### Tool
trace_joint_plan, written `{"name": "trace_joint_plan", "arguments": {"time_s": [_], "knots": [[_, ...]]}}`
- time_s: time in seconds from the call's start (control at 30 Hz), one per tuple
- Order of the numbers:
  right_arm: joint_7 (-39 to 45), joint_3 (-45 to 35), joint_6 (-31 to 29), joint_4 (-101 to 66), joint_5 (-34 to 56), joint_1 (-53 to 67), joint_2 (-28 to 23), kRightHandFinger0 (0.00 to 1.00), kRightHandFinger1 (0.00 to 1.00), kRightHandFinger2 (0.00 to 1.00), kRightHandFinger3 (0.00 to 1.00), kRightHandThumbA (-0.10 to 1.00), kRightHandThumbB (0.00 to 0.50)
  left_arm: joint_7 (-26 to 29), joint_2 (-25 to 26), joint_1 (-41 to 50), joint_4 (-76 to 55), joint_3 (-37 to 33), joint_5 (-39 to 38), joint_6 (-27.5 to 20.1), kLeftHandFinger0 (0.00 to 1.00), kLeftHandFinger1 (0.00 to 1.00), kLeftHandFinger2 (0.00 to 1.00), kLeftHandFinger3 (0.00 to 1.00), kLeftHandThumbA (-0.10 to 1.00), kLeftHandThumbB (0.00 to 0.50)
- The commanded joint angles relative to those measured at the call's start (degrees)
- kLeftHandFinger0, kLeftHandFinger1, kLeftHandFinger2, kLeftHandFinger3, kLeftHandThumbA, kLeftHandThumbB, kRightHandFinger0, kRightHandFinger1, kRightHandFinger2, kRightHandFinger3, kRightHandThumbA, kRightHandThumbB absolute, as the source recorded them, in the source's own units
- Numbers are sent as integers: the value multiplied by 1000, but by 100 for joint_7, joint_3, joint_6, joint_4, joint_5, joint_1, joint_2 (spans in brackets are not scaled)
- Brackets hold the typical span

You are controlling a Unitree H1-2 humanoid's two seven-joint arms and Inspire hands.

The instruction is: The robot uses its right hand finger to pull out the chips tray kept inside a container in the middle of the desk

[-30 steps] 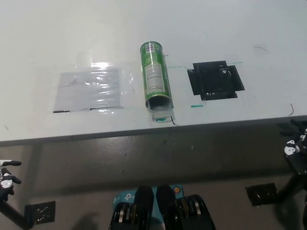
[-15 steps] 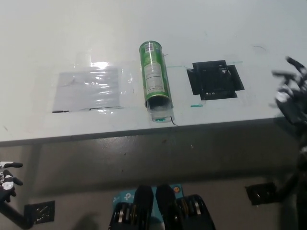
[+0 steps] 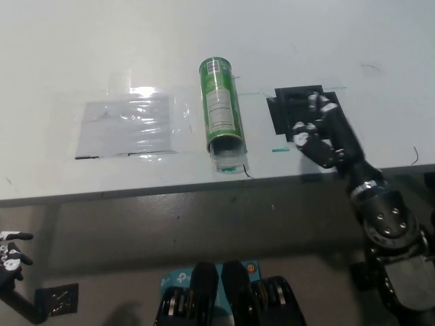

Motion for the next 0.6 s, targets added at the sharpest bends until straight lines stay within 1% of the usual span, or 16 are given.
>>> {"name": "trace_joint_plan", "arguments": {"time_s": [0.0, 0.07, 0.1, 0.13, 0.23, 0.27, 0.3, 0.33, 0.37, 0.4, 0.47, 0.5, 0.57], "knots": [[241, 221, -362, 62, -341, -405, -72, 0, 0, 739, 756, -100, 190, -58, 101, -15, -188, 23, 16, -80, 221, 254, 356, 566, 129, 0], [304, 347, -340, 44, -450, -423, -113, 0, 0, 774, 768, -100, 197, -63, 95, -17, -186, 29, -1, -100, 219, 249, 348, 555, 141, 0], [302, 352, -340, 45, -449, -424, -115, 0, 0, 775, 768, -100, 197, -63, 94, -17, -186, 29, -1, -100, 219, 249, 348, 554, 144, 0], [371, 412, -340, 4, -454, -418, -117, 3, 16, 793, 777, -100, 196, -74, 83, -20, -186, 50, -57, -55, 222, 252, 352, 558, 146, 0], [401, 519, -273, -3, -578, -420, -120, 0, 15, 782, 767, -100, 201, -63, 121, -18, -234, 30, 8, 10, 231, 261, 360, 564, 146, 0], [420, 530, -311, 42, -572, -415, -106, 5, 19, 789, 757, -100, 189, -72, 126, -21, -204, 30, 4, -20, 233, 264, 370, 566, 145, 0], [425, 549, -339, 58, -590, -405, -103, 5, 18, 790, 755, -100, 187, -76, 126, -11, -191, 37, -4, -37, 235, 265, 372, 567, 146, 0], [410, 573, -464, 132, -612, -398, -88, 0, 7, 774, 748, -100, 188, -96, 139, 4, -175, 34, -3, -102, 230, 260, 370, 563, 140, 0], [411, 592, -467, 137, -646, -401, -88, 0, 8, 762, 744, -100, 187, -95, 146, 3, -168, 26, 18, -123, 227, 258, 365, 560, 141, 0], [418, 658, -582, 202, -726, -425, -90, 0, 0, 733, 738, -100, 189, -108, 164, -1, -141, 12, 37, -175, 227, 257, 363, 558, 141, 0], [424, 737, -720, 277, -821, -443, -98, 0, 1, 719, 725, -100, 190, -108, 156, -17, -156, 26, 6, -112, 229, 257, 361, 556, 145, 0], [416, 795, -929, 422, -876, -462, -97, 0, 12, 704, 710, -100, 201, -114, 169, -25, -159, 21, 12, -114, 229, 258, 361, 559, 146, 0], [487, 859, -1051, 579, -888, -489, -102, 0, 1, 702, 702, -100, 187, -97, 150, -31, -201, 36, -12, -8, 236, 263, 361, 560, 157, 0]]}}
